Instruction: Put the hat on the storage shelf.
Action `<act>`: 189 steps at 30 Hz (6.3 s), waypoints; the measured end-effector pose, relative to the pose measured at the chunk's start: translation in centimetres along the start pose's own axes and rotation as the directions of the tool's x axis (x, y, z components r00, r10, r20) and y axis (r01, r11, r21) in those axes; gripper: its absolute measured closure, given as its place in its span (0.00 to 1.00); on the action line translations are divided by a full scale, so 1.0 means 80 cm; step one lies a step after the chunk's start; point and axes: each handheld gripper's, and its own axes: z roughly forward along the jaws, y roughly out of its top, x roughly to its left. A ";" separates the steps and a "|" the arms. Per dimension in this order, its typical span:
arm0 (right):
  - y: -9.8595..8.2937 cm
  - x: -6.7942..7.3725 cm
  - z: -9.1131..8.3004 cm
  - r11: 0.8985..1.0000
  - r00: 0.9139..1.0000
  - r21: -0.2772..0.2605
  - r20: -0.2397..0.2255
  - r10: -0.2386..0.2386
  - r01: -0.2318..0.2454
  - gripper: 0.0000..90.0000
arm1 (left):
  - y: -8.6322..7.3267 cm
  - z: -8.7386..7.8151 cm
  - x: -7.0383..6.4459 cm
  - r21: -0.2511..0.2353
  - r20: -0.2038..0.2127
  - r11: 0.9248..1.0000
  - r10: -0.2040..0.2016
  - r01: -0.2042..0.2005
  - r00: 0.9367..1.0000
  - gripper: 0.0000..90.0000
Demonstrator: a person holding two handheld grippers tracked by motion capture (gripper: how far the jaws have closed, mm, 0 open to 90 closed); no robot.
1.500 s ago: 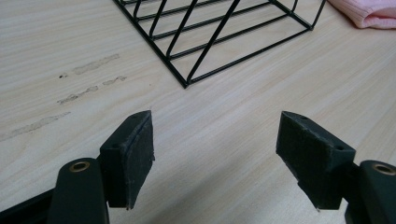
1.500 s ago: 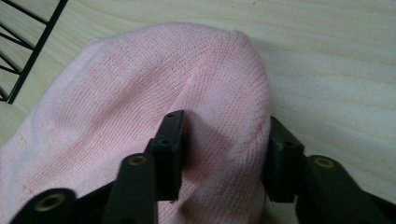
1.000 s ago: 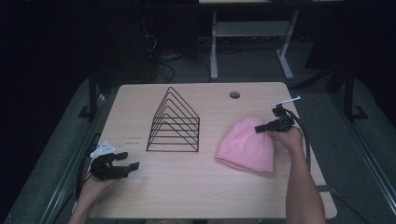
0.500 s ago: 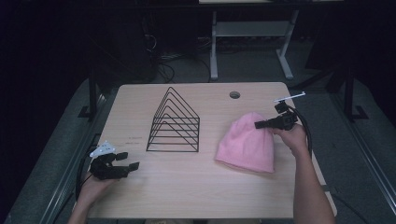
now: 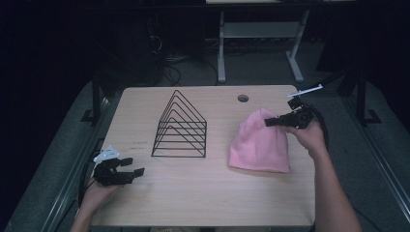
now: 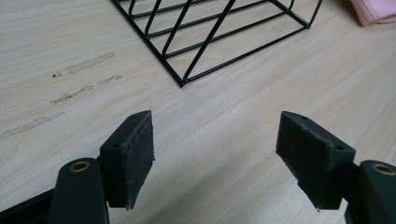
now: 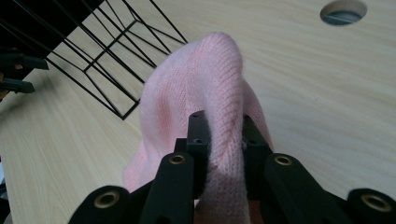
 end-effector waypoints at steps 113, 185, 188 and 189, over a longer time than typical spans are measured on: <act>0.121 0.270 -0.034 0.820 0.777 -0.204 -0.261 -0.573 0.535 0.87 | 0.191 0.008 -0.135 -0.034 0.384 0.942 0.320 -0.333 0.866 0.36; 0.222 0.240 0.061 0.866 0.831 -0.242 -0.258 -0.492 0.438 0.86 | 0.251 -0.006 -0.014 0.068 0.156 0.952 0.284 -0.297 0.946 0.91; 0.219 0.240 0.065 0.867 0.828 -0.236 -0.268 -0.492 0.439 0.86 | 0.247 -0.005 -0.012 0.071 0.159 0.953 0.280 -0.293 0.947 0.91; 0.219 0.240 0.065 0.867 0.828 -0.236 -0.268 -0.492 0.439 0.86 | 0.245 -0.005 -0.012 0.074 0.160 0.955 0.272 -0.287 0.949 0.91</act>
